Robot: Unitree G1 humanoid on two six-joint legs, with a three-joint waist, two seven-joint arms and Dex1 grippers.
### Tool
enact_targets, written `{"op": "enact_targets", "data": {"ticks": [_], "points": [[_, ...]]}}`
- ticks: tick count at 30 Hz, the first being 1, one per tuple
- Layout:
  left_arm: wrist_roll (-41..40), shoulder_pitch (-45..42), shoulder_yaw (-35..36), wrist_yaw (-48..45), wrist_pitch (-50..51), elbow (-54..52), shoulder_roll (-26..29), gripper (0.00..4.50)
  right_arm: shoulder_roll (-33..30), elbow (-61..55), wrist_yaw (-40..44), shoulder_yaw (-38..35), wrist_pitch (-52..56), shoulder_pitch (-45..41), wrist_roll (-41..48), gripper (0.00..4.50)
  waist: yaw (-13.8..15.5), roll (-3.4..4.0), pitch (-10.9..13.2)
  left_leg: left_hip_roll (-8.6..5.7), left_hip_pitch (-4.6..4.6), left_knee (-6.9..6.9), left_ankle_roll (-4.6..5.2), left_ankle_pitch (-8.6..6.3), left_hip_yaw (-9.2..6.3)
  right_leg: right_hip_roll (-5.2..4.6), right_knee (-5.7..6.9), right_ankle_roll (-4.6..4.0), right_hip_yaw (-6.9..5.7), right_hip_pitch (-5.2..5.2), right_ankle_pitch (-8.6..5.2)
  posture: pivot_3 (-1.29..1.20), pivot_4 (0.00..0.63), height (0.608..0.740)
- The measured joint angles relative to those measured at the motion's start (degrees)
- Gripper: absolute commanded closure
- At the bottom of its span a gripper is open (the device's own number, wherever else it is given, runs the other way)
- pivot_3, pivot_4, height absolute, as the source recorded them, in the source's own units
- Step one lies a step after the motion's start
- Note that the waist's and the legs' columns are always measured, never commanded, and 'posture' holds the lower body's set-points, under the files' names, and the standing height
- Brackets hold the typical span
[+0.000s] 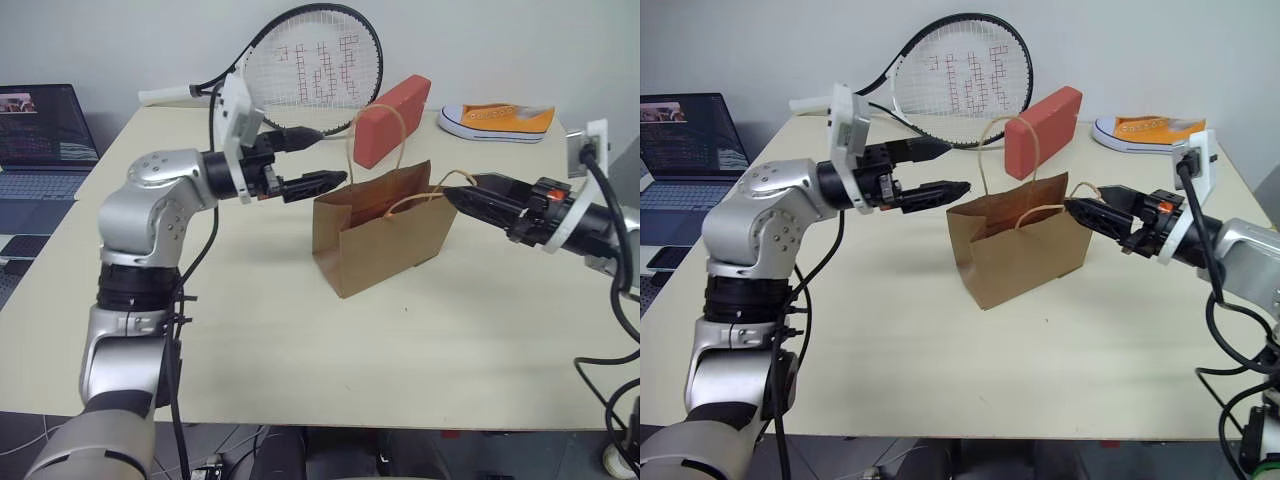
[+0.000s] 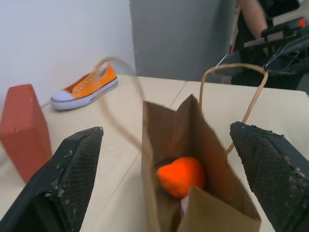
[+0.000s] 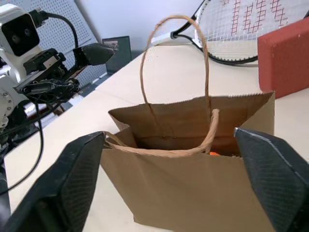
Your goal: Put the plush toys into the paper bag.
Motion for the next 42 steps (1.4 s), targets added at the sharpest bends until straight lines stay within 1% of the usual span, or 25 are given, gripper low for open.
{"op": "enact_targets", "data": {"ticks": [6, 8, 11, 14, 17, 20, 23, 28, 32, 38, 42], "points": [[-1.37, 6.77, 3.39, 2.38, 1.55, -5.21, 2.70, 0.00, -8.48, -1.39, 13.06, -0.61, -4.38, 4.42, -7.78, 0.03, -0.03, 0.00, 0.00, 0.01, 0.03, 0.01, 0.00, 0.00, 0.04, 0.00, -0.01, 0.00, 0.01, 0.00, -0.01, 0.00, 0.150, 0.740], [-1.57, 10.80, 3.83, 2.21, 0.93, -7.44, 3.66, 0.00, -11.06, -1.65, 18.17, -0.78, -5.93, 6.51, -9.66, 0.03, -0.04, 0.00, 0.00, 0.01, 0.05, 0.00, 0.00, 0.00, 0.07, 0.00, -0.01, -0.03, 0.02, 0.01, -0.02, 0.00, 0.150, 0.740], [-2.29, 16.34, 3.81, 2.13, 0.53, -8.96, 3.24, 0.00, -12.97, -2.79, 23.76, -1.59, -7.12, 8.85, -11.13, 0.03, -0.04, 0.00, 0.00, 0.04, 0.05, 0.01, 0.00, 0.00, 0.07, 0.00, 0.01, -0.05, 0.01, 0.00, -0.03, 0.00, 0.150, 0.740], [-2.26, 17.86, 3.39, 2.17, -0.42, -9.03, 2.42, 0.00, -13.49, -5.91, 27.06, -1.61, -7.83, 10.35, -11.37, 0.03, 0.03, 0.00, 0.00, 0.04, 0.05, 0.07, 0.00, 0.00, 0.07, 0.00, 0.01, -0.32, 0.01, 0.02, -0.19, 0.00, 0.150, 0.740], [-2.16, 17.49, 2.90, 2.34, -2.07, -7.75, 0.23, 0.00, -12.54, -8.43, 27.27, -0.57, -8.11, 10.35, -11.25, 0.03, 0.08, -0.02, -0.01, 0.03, 0.05, 0.14, 0.00, 0.00, 0.09, -0.01, -0.03, -0.33, 0.01, 0.08, -0.19, 0.00, 0.150, 0.740], [-1.11, 16.19, 1.21, 2.75, -3.88, -3.73, -2.25, 0.00, -11.16, -9.69, 26.84, 0.30, -8.02, 10.39, -10.93, 0.03, 0.11, -0.02, -0.01, 0.02, 0.02, 0.19, 0.00, 0.00, 0.09, -0.01, -0.01, -0.32, 0.02, 0.07, -0.19, 0.00, 0.150, 0.740], [-0.01, 14.98, 0.09, 2.49, -5.48, -0.34, -3.41, 0.00, -10.93, -10.88, 26.44, 0.89, -7.71, 10.46, -10.87, 0.03, 0.11, -0.02, -0.01, 0.02, 0.02, 0.18, 0.00, 0.00, 0.08, -0.01, 0.00, -0.28, 0.02, 0.06, -0.17, 0.00, 0.150, 0.740], [0.07, 13.35, -0.96, -0.12, -6.55, 2.53, -4.05, 0.00, -10.93, -10.94, 26.11, 0.89, -7.10, 10.46, -10.42, 0.03, 0.07, -0.01, -0.01, 0.02, 0.02, 0.14, -0.01, 0.00, 0.07, 0.00, 0.01, -0.03, 0.00, 0.05, -0.01, 0.00, 0.150, 0.740], [-0.04, 11.88, -1.44, -2.09, -6.57, 3.69, -5.02, 0.00, -10.94, -11.00, 26.12, 0.89, -6.80, 10.46, -9.65, 0.03, 0.10, -0.02, -0.01, 0.02, 0.01, 0.15, 0.00, 0.00, 0.09, -0.01, -0.02, -0.04, 0.02, 0.06, -0.02, 0.00, 0.150, 0.740], [-0.20, 11.64, -1.70, -5.25, -6.09, 3.67, -4.03, 0.00, -11.19, -11.01, 26.01, 0.87, -6.11, 10.46, -8.80, 0.03, 0.03, -0.01, -0.01, 0.02, 0.02, 0.14, 0.00, 0.00, 0.07, -0.01, 0.00, -0.04, 0.01, 0.04, -0.02, 0.00, 0.150, 0.740], [-0.06, 11.64, -2.07, -5.70, -6.18, 3.39, -3.60, 0.00, -11.20, -11.01, 25.93, 0.87, -6.04, 10.46, -8.75, 0.03, 0.09, -0.02, -0.01, 0.02, 0.02, 0.14, -0.01, 0.00, 0.08, -0.01, -0.01, -0.06, 0.02, 0.05, -0.03, 0.00, 0.150, 0.740]]}}
